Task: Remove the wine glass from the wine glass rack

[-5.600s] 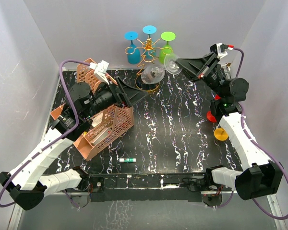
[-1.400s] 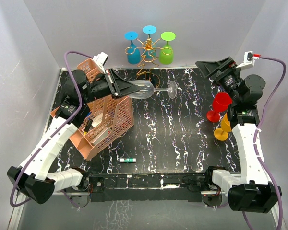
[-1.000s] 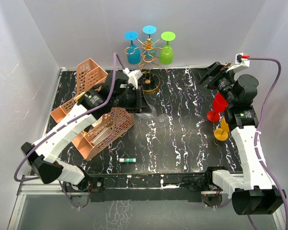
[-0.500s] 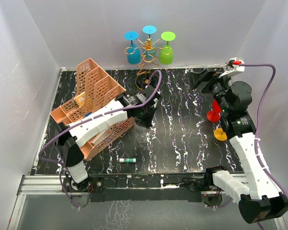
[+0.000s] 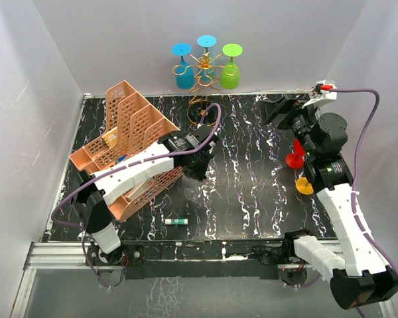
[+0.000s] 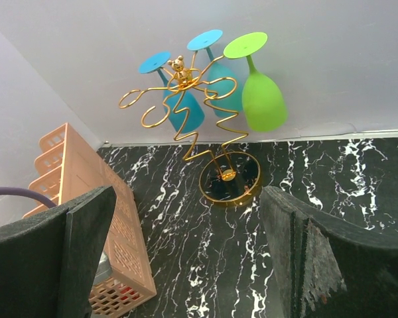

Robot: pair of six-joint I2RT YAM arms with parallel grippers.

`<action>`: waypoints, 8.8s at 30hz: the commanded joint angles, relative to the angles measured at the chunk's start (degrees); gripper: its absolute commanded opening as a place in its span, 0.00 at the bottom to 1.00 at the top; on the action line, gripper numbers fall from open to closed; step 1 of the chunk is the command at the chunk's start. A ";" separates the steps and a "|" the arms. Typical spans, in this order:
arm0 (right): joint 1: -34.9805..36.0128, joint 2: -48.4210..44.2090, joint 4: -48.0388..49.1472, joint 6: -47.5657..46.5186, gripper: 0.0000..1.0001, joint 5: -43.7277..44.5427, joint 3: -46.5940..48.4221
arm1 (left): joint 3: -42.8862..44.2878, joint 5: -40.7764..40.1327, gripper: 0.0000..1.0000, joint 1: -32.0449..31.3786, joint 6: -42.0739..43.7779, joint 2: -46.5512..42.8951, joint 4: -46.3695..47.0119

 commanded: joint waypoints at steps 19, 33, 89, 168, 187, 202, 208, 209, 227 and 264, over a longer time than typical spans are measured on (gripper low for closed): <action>0.22 0.93 3.43 2.38 1.00 -3.03 -1.67 | 0.33 -4.58 0.45 0.15 0.19 -9.90 0.97; 0.24 3.30 1.78 5.43 1.00 -5.04 -4.10 | -7.64 -4.84 0.92 0.11 0.29 -27.40 14.98; -2.03 79.37 1.89 31.07 0.65 7.82 72.62 | -11.15 -23.20 0.97 0.24 18.80 -41.75 27.13; -2.29 64.96 5.19 40.36 0.08 -2.76 58.30 | -11.00 -19.44 0.97 0.19 11.99 -43.53 25.99; -9.02 55.46 5.19 38.42 0.08 -4.48 48.93 | -11.94 -16.06 0.97 0.18 7.29 -42.18 25.88; -9.50 28.14 6.92 34.70 0.08 -12.39 23.08 | -13.38 -2.85 0.97 0.25 4.05 -39.49 29.56; -9.50 22.49 16.74 47.19 0.08 -25.78 13.24 | -11.72 4.46 0.97 1.08 3.58 -37.80 33.78; -9.54 22.06 18.99 49.95 0.08 -28.13 12.09 | -11.24 6.14 0.97 1.61 3.16 -37.43 34.83; -7.15 19.62 52.83 85.43 0.08 -38.15 1.27 | -18.42 55.27 0.97 37.19 -42.22 -20.02 85.78; 1.19 43.30 86.26 94.83 0.08 -31.10 7.57 | -30.21 47.71 0.62 35.17 -91.22 -3.63 145.89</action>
